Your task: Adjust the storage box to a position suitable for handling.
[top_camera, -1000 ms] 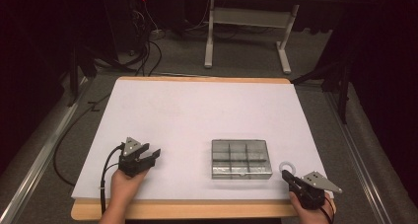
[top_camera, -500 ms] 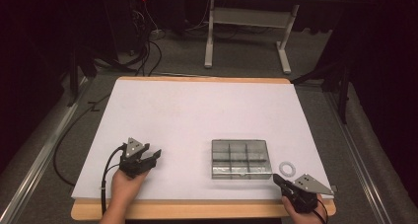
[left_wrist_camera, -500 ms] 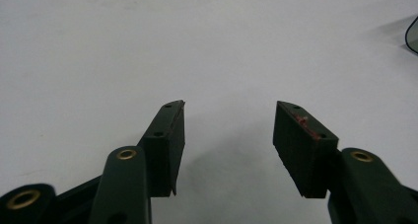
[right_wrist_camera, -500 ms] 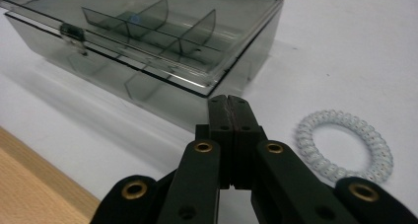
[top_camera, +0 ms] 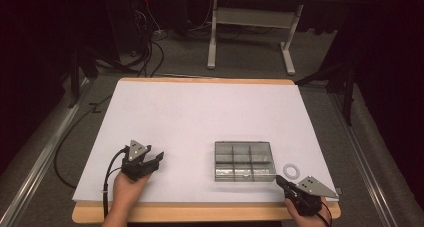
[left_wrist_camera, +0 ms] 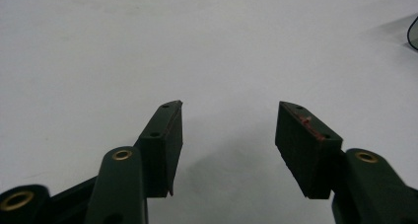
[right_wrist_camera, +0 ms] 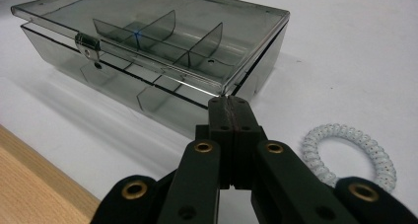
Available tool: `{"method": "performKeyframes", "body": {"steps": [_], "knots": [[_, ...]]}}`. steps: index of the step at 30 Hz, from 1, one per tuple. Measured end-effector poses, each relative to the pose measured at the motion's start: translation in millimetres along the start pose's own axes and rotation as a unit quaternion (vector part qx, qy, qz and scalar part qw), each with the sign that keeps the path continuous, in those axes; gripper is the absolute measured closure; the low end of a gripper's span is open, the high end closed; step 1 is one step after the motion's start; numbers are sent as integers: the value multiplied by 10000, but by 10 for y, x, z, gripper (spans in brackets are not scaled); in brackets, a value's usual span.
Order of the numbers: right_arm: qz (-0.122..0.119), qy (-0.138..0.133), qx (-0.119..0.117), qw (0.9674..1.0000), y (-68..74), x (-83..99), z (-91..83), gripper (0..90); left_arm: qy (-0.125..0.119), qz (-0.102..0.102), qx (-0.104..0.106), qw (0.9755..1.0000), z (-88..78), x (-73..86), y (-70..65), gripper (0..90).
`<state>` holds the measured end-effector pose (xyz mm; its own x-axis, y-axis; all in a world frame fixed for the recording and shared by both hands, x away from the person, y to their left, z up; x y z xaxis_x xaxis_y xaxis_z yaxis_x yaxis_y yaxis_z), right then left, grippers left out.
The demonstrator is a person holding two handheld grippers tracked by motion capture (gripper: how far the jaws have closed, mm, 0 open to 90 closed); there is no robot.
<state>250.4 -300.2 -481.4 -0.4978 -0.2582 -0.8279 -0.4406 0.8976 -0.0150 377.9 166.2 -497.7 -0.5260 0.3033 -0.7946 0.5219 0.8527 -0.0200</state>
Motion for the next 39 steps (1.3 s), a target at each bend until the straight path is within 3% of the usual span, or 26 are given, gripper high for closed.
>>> {"method": "performKeyframes", "body": {"steps": [2,7,9,10,11,12,14,15,16,17,18,19,22,25,27,32,35,39], "knots": [[6,-31,4,10000,-1,-13,-9,900,27,-8,18,10000,6,-3,6,452],[39,-64,-7,10000,-9,-41,0,900,394,40,177,9991,67,-27,15,446],[33,-72,-11,10000,-6,-48,4,900,351,134,147,9992,56,-36,-22,485],[37,-82,-11,10000,-7,-53,3,900,335,83,279,9990,41,-44,-41,517],[37,-82,-11,10000,-7,-53,3,900,335,83,279,9990,41,-44,-41,543],[47,-94,-15,9999,-7,-58,2,900,293,12,448,9986,25,-50,-68,543],[54,-112,-7,9999,-8,-67,2,900,172,-110,770,9968,1,-56,-155,560],[42,-133,-11,9999,-13,-79,2,900,9,-75,949,9955,-22,-60,-285,564],[42,-133,-11,9999,-13,-79,2,900,9,-75,949,9955,-22,-60,-285,573],[51,-151,-15,9999,-14,-89,1,900,-100,50,1067,9942,-44,-75,-441,578],[51,-151,-15,9999,-14,-89,1,900,-100,50,1067,9942,-44,-75,-441,590],[53,-153,-18,9999,-14,-92,2,900,-121,95,1086,9940,-58,-86,-539,590],[123,-206,-107,9997,-18,-105,9,900,-151,169,1371,9903,-99,-98,-759,642],[73,-195,-82,9997,-10,-119,18,900,-187,451,1435,9884,-128,-94,-1003,706],[88,-222,-79,9997,-5,-136,13,900,-252,592,1549,9858,-134,-110,-1157,757],[80,-276,-84,9996,-4,-171,4,900,-289,661,1757,9818,-107,-162,-1337,876],[70,-294,-80,9995,-7,-188,5,900,-261,701,1933,9783,-72,-202,-1426,887],[55,-330,-78,9994,-12,-212,5,900,-305,654,2014,9769,-50,-279,-1476,894]]}}
Point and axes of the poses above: each handheld gripper's, and its own axes: z roughly forward along the jaws, x roughly out of its underside, y roughly to its left, the point moved 2 cm from there along z, roughly forward along the jaws, and after that the axes turned 5 degrees about y, right-handed, at the moved point
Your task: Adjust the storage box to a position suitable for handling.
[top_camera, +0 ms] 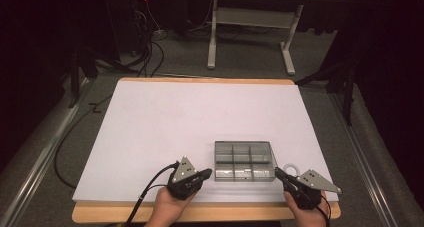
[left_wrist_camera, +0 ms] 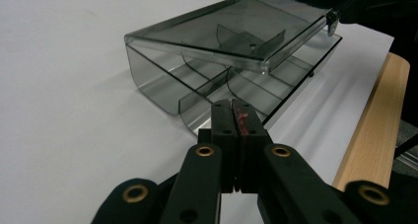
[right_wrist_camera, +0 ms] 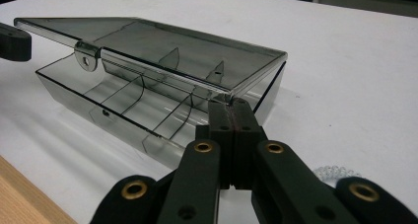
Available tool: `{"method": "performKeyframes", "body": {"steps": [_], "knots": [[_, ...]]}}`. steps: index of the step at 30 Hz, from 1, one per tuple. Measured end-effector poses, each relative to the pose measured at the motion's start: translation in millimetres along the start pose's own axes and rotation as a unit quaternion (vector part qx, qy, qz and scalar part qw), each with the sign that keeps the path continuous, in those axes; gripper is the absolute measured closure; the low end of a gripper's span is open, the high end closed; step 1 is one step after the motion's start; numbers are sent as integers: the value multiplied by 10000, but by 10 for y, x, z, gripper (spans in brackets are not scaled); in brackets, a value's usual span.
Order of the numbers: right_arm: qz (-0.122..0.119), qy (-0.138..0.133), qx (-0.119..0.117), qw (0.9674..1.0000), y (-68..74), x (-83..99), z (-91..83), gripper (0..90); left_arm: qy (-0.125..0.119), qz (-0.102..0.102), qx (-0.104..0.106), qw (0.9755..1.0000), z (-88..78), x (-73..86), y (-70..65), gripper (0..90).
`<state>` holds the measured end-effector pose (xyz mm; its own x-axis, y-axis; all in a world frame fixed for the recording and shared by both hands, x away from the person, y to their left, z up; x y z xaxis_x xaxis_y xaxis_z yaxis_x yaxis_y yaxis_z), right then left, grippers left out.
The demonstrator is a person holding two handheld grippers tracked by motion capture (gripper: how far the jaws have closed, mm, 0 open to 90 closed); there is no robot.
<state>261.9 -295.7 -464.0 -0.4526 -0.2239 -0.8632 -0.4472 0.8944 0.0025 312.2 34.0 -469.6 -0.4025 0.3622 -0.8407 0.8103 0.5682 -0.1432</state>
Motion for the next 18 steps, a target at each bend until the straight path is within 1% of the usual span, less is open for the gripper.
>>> {"method": "performKeyframes", "body": {"steps": [1,2,3,4,6,12,13,15,16,18], "knots": [[8,-10,9,10000,2,-9,-2,900,13,-14,14,10000,5,-14,-2,894],[17,-18,10,10000,3,-13,-3,900,-49,93,34,9999,25,-41,0,894],[-3,-30,14,10000,3,-20,-5,900,22,12,16,10000,21,-42,-14,894],[-3,-39,13,10000,3,-23,-6,900,-23,128,31,9999,47,-65,-4,894],[13,-55,5,10000,4,-30,-11,900,9,153,4,9999,65,-84,-4,894],[25,-110,13,9999,-2,-57,-34,900,9,113,-16,9999,153,-130,-16,894],[27,-110,12,9999,-4,-60,-31,900,2,51,-13,10000,178,-138,-10,895],[30,-110,13,9999,-6,-61,-27,900,18,61,-3,10000,193,-142,-6,900],[21,-98,17,9999,-9,-62,-22,900,-27,66,80,9999,210,-153,-2,900],[29,-101,19,9999,-11,-55,-18,900,-38,70,70,9999,212,-156,-3,900]]}}
Point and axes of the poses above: each handheld gripper's, and its own axes: z roughly forward along the jaws, x roughly out of its underside, y roughly to its left, the point moved 2 cm from there along z, roughly forward along the jaws, and after that the axes turned 5 degrees about y, right-handed, at the moved point
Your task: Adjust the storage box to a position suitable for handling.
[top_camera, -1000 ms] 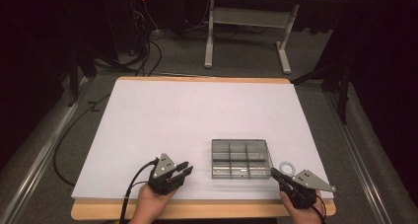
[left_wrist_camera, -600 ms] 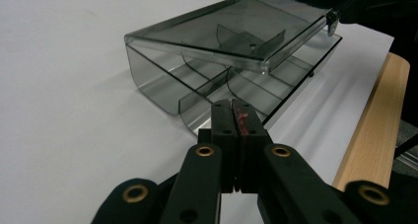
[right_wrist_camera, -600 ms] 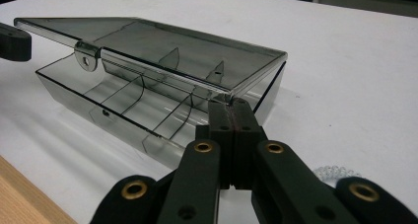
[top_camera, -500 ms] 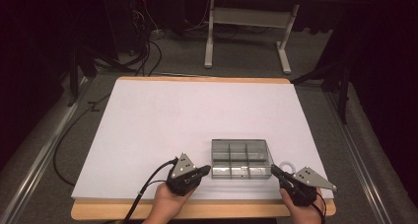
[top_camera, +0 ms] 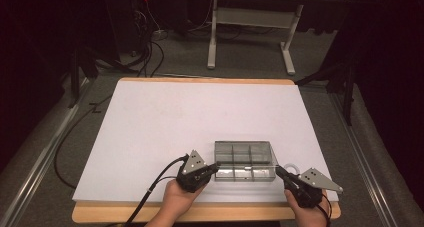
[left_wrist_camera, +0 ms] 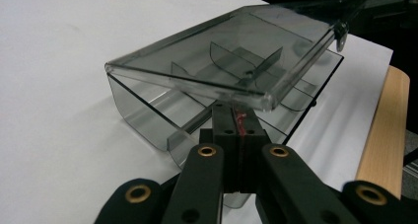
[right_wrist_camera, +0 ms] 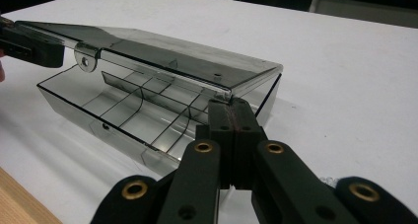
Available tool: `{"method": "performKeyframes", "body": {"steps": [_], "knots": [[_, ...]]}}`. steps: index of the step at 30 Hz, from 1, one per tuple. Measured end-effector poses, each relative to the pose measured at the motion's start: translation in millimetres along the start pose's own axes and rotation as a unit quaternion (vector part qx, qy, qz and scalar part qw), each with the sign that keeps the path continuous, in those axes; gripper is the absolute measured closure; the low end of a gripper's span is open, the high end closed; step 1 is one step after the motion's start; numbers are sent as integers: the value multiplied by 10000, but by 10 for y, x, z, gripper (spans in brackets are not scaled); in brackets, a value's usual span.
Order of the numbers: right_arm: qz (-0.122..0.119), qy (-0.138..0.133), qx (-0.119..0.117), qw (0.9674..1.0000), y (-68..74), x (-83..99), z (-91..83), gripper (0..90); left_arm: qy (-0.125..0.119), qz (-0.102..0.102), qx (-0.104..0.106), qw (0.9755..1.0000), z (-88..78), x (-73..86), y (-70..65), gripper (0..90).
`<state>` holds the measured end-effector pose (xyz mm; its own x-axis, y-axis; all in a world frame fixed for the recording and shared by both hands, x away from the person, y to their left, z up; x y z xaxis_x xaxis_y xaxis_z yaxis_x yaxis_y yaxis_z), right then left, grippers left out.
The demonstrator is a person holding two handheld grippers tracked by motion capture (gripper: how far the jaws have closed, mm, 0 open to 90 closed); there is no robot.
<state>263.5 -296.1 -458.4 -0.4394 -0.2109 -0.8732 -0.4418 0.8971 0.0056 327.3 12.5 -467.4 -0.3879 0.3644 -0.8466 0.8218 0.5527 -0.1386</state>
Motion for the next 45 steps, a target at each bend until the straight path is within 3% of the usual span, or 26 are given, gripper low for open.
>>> {"method": "performKeyframes", "body": {"steps": [4,22,35,45], "knots": [[15,45,8,10000,-1,29,7,900,-44,84,-71,9999,18,-15,-2,900],[-33,262,-76,9996,35,136,105,900,-280,21,-218,9994,48,-190,124,900],[-16,227,-123,9997,37,154,101,900,-346,-64,-327,9988,147,-297,252,900],[-32,223,-142,9996,51,160,110,900,-294,0,-514,9982,260,-356,362,900]]}}
Point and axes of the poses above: each handheld gripper's, and its own axes: z roughly forward along the jaws, x roughly out of its underside, y roughly to its left, the point moved 2 cm from there along z, roughly forward along the jaws, and after that the axes turned 5 degrees about y, right-handed, at the moved point
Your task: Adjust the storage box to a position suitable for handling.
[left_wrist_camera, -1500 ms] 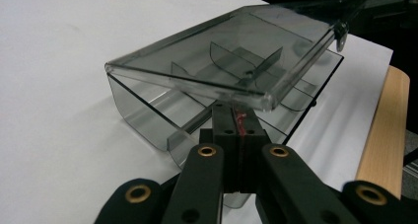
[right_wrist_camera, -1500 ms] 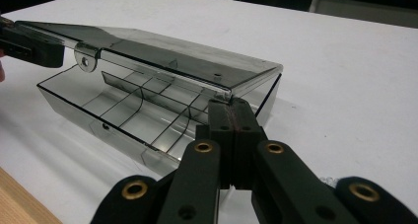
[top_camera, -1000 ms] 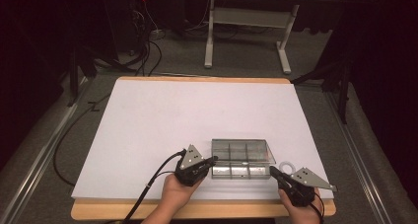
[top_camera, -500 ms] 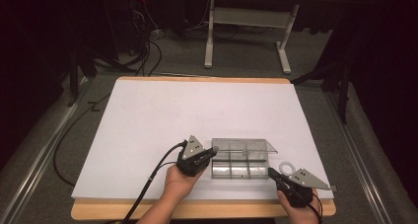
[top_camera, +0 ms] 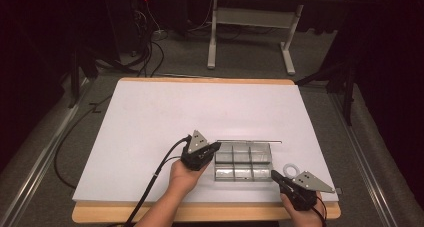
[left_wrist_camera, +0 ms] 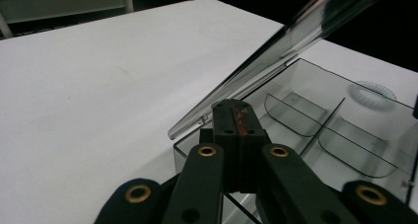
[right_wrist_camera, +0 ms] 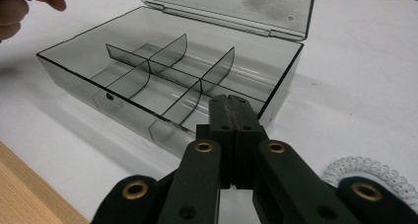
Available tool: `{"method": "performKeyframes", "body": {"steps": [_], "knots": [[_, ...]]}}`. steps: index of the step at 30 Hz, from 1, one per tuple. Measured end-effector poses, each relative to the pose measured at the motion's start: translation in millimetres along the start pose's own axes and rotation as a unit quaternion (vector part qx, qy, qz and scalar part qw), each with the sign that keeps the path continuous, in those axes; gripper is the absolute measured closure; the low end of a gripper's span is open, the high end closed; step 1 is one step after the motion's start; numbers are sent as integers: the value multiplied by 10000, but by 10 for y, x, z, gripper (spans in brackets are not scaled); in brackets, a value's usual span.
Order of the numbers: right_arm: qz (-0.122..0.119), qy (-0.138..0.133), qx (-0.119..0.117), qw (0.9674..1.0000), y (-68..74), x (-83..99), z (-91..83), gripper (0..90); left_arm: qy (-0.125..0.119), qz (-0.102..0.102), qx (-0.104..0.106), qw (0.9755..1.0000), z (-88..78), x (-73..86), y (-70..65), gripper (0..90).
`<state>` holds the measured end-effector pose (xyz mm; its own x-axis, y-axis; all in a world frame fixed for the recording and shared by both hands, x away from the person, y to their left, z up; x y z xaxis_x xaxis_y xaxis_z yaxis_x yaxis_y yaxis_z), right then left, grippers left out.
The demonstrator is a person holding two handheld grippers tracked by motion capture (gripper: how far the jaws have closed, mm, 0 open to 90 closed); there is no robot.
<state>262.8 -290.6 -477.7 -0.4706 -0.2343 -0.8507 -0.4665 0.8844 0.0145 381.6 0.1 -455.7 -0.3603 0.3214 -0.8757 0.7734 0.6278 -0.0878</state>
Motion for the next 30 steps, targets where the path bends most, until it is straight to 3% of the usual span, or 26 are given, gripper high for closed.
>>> {"method": "performKeyframes", "body": {"steps": [6,30], "knots": [[-10,0,7,10000,2,-1,3,900,-39,-36,-71,10000,71,-12,52,900],[12,-17,-11,10000,5,-4,27,899,175,-160,-306,9993,278,66,213,900]]}}
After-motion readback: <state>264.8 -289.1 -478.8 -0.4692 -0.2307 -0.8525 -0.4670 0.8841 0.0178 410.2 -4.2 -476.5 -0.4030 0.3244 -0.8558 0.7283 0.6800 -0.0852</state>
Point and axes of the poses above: each handheld gripper's, and its own axes: z roughly forward along the jaws, x roughly out of its underside, y roughly to its left, the point moved 2 cm from there along z, roughly forward along the jaws, and after that the axes turned 5 degrees about y, right-handed, at the moved point
